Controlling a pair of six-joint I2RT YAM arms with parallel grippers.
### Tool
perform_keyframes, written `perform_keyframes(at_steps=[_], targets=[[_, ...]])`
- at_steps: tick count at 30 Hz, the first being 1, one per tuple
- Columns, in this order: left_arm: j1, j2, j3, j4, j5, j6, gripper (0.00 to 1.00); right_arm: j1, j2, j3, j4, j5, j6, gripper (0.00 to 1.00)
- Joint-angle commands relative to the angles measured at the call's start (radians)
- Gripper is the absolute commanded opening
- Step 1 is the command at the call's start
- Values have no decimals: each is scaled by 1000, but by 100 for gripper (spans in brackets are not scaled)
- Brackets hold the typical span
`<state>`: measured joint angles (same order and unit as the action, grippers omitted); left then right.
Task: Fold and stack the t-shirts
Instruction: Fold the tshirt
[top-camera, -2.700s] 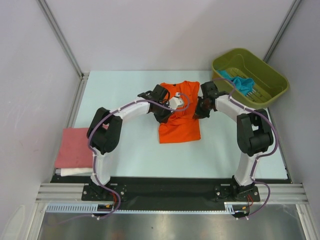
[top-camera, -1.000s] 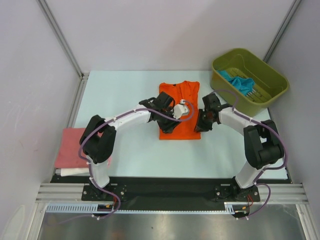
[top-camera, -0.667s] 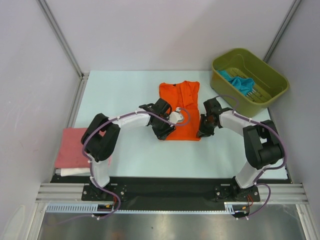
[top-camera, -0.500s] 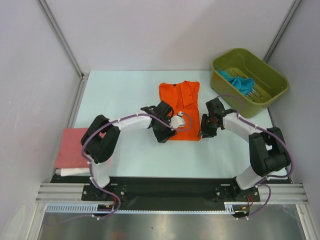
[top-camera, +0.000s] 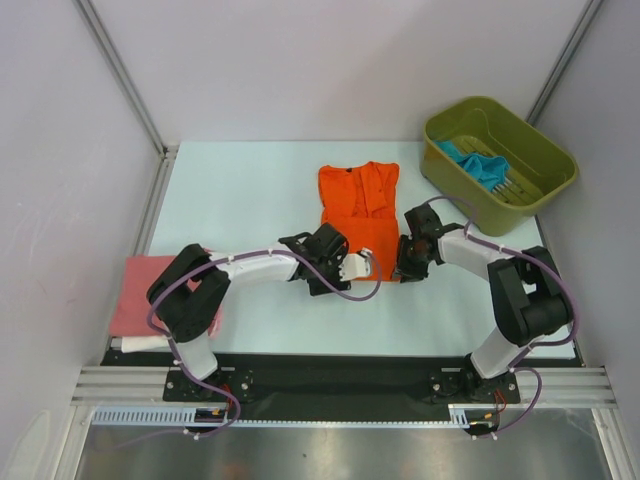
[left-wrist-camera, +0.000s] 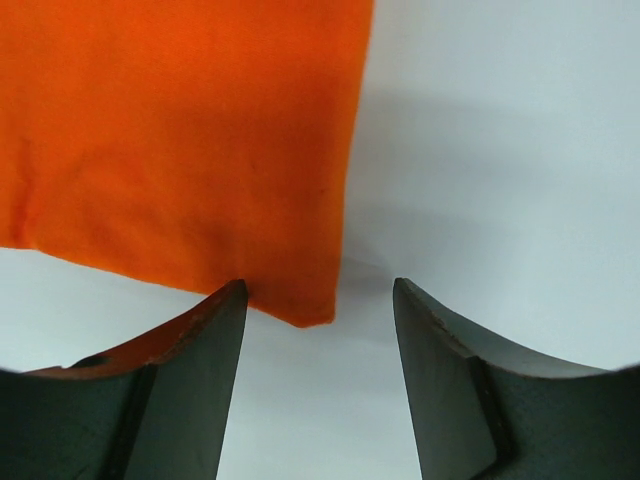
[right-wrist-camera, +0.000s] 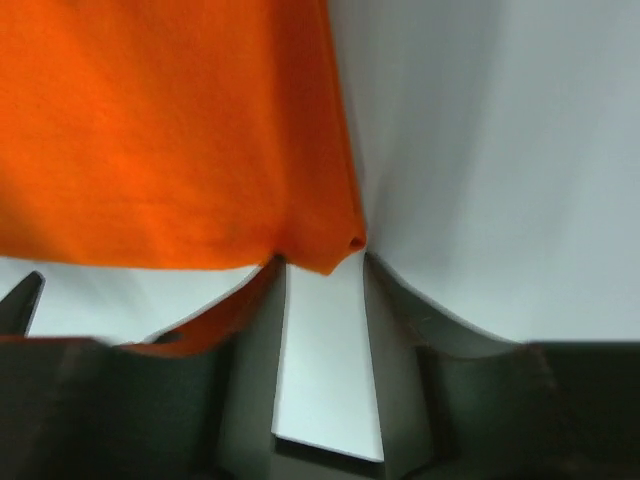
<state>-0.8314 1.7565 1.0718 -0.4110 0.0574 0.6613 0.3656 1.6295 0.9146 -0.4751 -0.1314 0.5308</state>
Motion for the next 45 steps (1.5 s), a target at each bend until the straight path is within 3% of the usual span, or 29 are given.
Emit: perform_keyframes(at_steps=[1, 5, 6, 8, 9, 15, 20, 24, 30, 32, 35, 37, 40, 45], targets=[[0, 12, -16, 133, -34, 32, 66, 3, 32, -10, 53, 6, 21, 30], [0, 31, -38, 187, -50, 35, 57, -4, 46, -31, 85, 4, 35, 5], [0, 32, -42, 196, -47, 31, 41, -4, 43, -33, 90, 1, 41, 0], [0, 31, -36, 186, -27, 14, 23, -7, 33, -31, 87, -1, 43, 0], [0, 28, -29, 172, -22, 6, 1, -5, 26, -31, 76, -2, 41, 0], [2, -50, -10, 38, 8, -72, 0, 25, -115, -78, -38, 19, 37, 0], [0, -150, -33, -83, 42, -137, 0, 82, -359, -164, -164, 38, 109, 0], [-20, -268, -47, -237, 125, -167, 0, 185, -519, -203, -301, 53, 204, 0], [-120, -446, -38, -572, 323, -161, 0, 474, -742, -192, -534, 36, 482, 0], [-121, -483, -15, -662, 370, -158, 0, 579, -769, -148, -621, 58, 556, 0], [-104, -511, 43, -716, 364, -137, 0, 615, -767, -65, -677, 81, 607, 0], [-42, -490, 79, -683, 361, -132, 0, 578, -735, -27, -688, 108, 549, 0], [59, -382, 166, -654, 341, -121, 0, 370, -665, -11, -645, 79, 360, 0], [184, -182, 316, -560, 294, -134, 0, 37, -519, 13, -403, 29, 155, 0]])
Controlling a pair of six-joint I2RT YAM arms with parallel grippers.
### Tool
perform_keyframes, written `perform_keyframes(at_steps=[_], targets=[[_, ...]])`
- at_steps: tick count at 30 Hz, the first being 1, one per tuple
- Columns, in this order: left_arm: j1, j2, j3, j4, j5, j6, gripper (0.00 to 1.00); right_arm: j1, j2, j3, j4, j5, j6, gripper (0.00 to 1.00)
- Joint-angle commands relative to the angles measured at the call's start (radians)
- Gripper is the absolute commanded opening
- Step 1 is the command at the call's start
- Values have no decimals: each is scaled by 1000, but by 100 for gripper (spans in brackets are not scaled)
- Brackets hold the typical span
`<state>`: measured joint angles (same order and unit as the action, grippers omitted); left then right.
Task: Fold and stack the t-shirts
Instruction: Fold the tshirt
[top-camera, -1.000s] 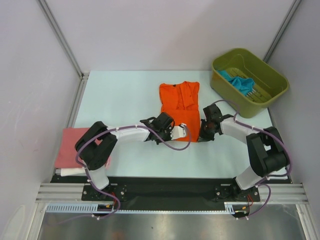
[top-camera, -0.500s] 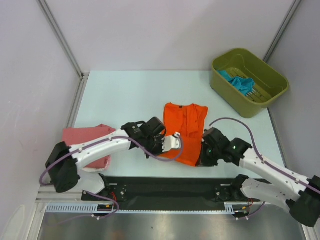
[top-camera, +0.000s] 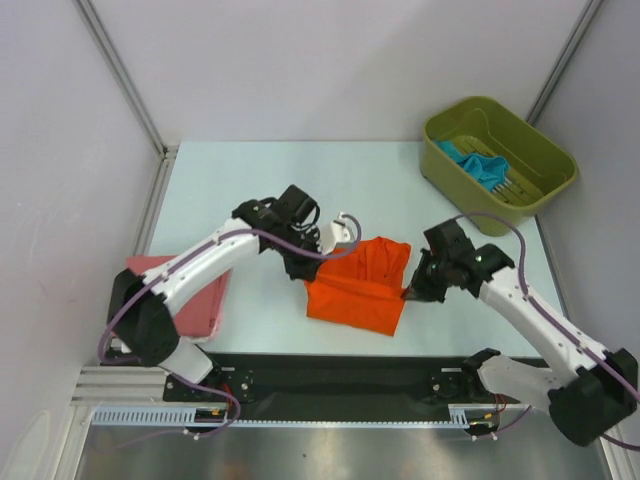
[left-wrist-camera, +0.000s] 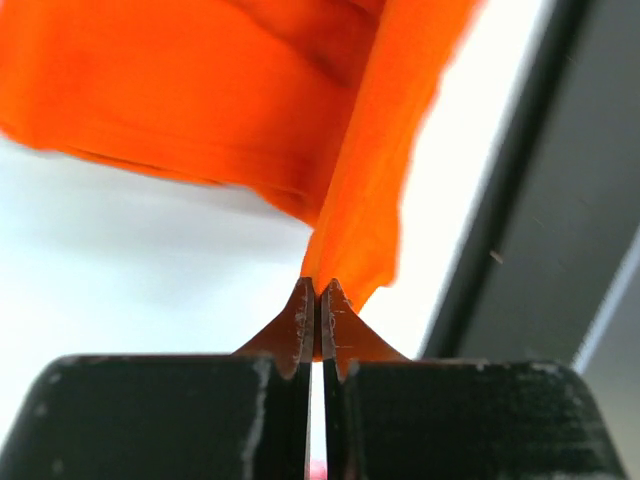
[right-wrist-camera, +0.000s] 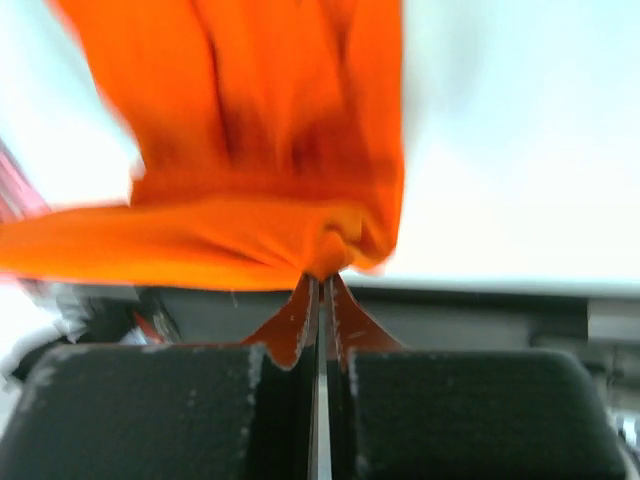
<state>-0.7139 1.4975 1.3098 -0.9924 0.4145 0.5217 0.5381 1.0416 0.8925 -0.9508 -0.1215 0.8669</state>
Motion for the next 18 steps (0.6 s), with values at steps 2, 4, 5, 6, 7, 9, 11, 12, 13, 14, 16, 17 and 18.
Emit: perform_keyframes(at_steps=[2, 4, 5, 6, 7, 9, 11, 12, 13, 14, 16, 17, 18], targets=[[83, 139, 132, 37, -85, 1, 0, -197, 180, 77, 162, 2, -232, 0], [111, 220, 207, 75, -114, -20, 0, -249, 257, 108, 202, 13, -258, 0], [117, 248, 232, 86, -126, -28, 0, -263, 288, 130, 240, 23, -279, 0], [128, 301, 280, 104, -138, -44, 0, -279, 348, 138, 257, 28, -285, 0], [131, 329, 304, 110, -154, -48, 0, -300, 372, 146, 274, 22, -292, 0], [136, 397, 362, 123, -160, -61, 0, -314, 441, 177, 306, 20, -302, 0], [137, 434, 388, 141, -167, -74, 0, -323, 480, 195, 322, 28, -307, 0], [136, 461, 407, 158, -169, -83, 0, -328, 507, 209, 328, 28, -309, 0], [136, 474, 414, 166, -174, -84, 0, -332, 520, 215, 336, 28, -309, 0], [137, 499, 420, 175, -186, -88, 1, -339, 528, 220, 346, 29, -307, 0], [137, 521, 433, 189, -201, -94, 4, -340, 555, 233, 366, 31, -302, 0], [137, 536, 439, 205, -216, -101, 4, -345, 566, 243, 372, 33, -299, 0], [137, 544, 443, 213, -227, -106, 5, -346, 575, 247, 382, 34, -299, 0]])
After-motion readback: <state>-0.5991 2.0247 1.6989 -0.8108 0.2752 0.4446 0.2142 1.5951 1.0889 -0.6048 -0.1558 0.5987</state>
